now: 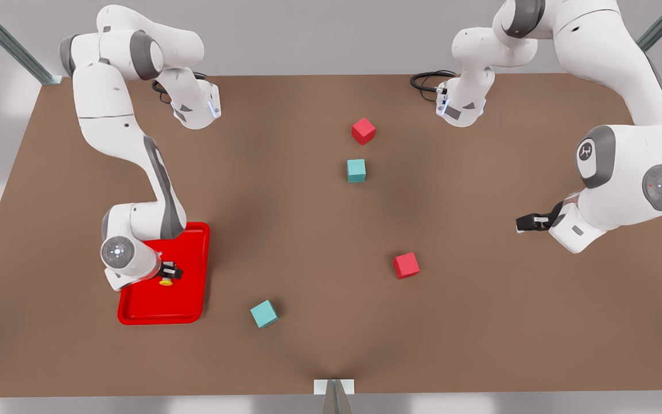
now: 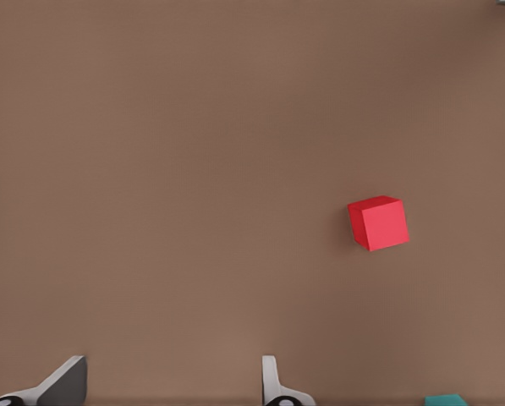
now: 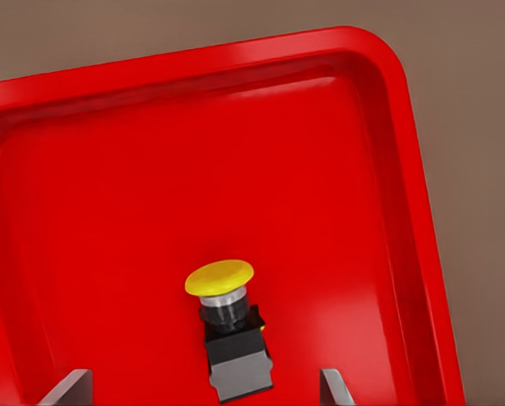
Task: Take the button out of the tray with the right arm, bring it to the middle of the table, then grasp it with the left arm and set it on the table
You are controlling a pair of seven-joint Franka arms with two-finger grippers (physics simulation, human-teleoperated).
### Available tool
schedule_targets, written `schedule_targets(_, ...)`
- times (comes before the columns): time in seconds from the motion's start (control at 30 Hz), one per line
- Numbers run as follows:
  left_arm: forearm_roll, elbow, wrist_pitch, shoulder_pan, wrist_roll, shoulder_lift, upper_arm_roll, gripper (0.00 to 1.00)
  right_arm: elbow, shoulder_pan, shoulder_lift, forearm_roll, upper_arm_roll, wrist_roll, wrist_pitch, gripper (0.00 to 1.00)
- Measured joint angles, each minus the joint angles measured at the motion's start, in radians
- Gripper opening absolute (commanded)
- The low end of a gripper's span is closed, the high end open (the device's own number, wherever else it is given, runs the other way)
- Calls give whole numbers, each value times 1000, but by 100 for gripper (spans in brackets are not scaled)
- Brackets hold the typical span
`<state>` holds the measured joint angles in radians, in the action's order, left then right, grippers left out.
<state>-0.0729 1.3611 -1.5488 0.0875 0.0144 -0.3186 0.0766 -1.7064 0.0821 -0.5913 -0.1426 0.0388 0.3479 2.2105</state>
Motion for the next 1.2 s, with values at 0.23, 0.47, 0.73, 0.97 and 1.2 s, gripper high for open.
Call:
schedule_targets(0.23,0,-1,5,0,1,3,0,100,-103,-62,-10,75,-7,-39,130,100)
schedule_targets(0.47,0,-1,7,0,1,2,0,100,-131,-63,-25,115,-31,-110,250,100)
schedule_targets(0.73,1,0,9,0,2,1,0,100,-99,-74,-65,119,-31,-197,310,100)
schedule_targets(0.97,1,0,9,0,2,3,0,100,-87,-76,-66,121,-32,-288,330,57)
schedule_targets(1.2,1,2,11,0,2,4,-3,100,-96,-73,-57,121,-52,-353,330,62)
